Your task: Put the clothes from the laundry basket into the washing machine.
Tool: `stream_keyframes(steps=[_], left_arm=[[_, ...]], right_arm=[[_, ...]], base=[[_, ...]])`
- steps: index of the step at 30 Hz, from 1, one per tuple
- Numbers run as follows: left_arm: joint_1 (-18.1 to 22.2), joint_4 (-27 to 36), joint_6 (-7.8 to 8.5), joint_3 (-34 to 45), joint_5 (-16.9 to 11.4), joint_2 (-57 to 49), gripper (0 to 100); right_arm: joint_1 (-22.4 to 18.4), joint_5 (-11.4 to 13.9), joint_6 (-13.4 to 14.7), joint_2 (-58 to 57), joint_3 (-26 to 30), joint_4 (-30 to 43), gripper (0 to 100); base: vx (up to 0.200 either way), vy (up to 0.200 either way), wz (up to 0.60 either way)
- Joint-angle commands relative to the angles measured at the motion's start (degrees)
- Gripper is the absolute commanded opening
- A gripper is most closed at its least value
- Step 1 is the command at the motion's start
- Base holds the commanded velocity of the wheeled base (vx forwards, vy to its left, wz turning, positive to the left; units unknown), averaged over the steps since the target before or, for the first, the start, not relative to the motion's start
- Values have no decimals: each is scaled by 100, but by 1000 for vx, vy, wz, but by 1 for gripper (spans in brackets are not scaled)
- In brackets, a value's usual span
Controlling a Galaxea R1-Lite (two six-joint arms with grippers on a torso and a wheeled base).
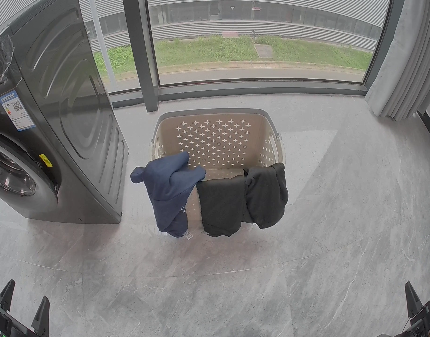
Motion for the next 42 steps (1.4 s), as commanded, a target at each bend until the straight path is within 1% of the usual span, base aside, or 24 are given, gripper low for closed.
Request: stream_keyframes(steps=[1, 13, 31, 40, 42], left_arm=[[-6, 0, -3, 92, 6, -75, 100], [3, 0, -3, 92, 6, -75, 100], [-6, 0, -3, 92, 14, -75, 100], [-6, 0, -3, 92, 14, -75, 100], [3, 0, -3, 92, 14, -75, 100]], right_arm=[[8, -2, 1, -99, 101, -4, 100], [0, 6, 1, -99, 101, -4, 100], [0, 6, -7, -99, 101, -4, 100], [0, -2, -7, -99, 101, -4, 100], [0, 6, 1, -99, 101, -4, 100]], base=[[200, 0, 0], [200, 0, 0], [0, 0, 0], [200, 0, 0], [0, 0, 0]])
